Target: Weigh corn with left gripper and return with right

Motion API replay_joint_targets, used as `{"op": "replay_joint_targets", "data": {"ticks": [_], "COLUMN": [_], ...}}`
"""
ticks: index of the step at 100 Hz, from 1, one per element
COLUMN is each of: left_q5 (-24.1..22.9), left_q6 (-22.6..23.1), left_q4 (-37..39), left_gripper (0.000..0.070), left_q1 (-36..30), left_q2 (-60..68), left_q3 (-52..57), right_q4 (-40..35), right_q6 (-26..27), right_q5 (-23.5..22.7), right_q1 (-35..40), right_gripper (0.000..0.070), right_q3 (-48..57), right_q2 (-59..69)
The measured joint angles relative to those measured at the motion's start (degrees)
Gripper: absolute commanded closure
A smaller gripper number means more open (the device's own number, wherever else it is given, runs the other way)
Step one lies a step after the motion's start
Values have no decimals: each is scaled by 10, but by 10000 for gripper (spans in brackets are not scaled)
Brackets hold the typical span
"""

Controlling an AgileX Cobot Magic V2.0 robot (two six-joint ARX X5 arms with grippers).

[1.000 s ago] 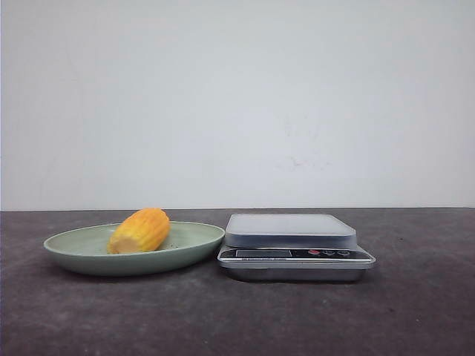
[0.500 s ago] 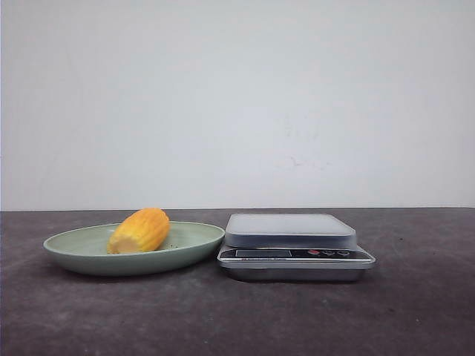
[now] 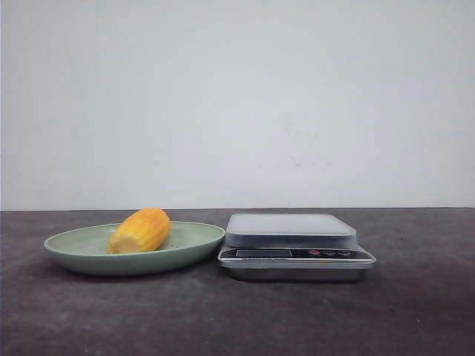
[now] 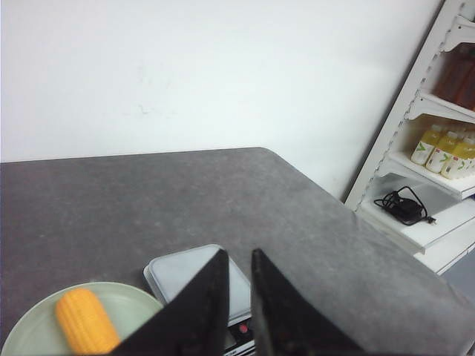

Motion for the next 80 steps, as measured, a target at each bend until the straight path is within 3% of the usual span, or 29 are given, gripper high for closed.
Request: {"op": "replay_joint_targets", "data": {"ticks": [35,80], "left_q5": [0,0], "left_q6": [0,0], "left_q4": [-43,-42], "left_gripper": [689,688], "left_q1": [0,0], "left_q2": [1,1], "left_q3": [0,0], "right_q4": [-72,-73], "right_q6": [17,18], "right_q5": [0,-1], "right_q1": [0,0], "right_gripper": [688,688], "right_q3": [-12,-12], "right_q2": [1,2]}}
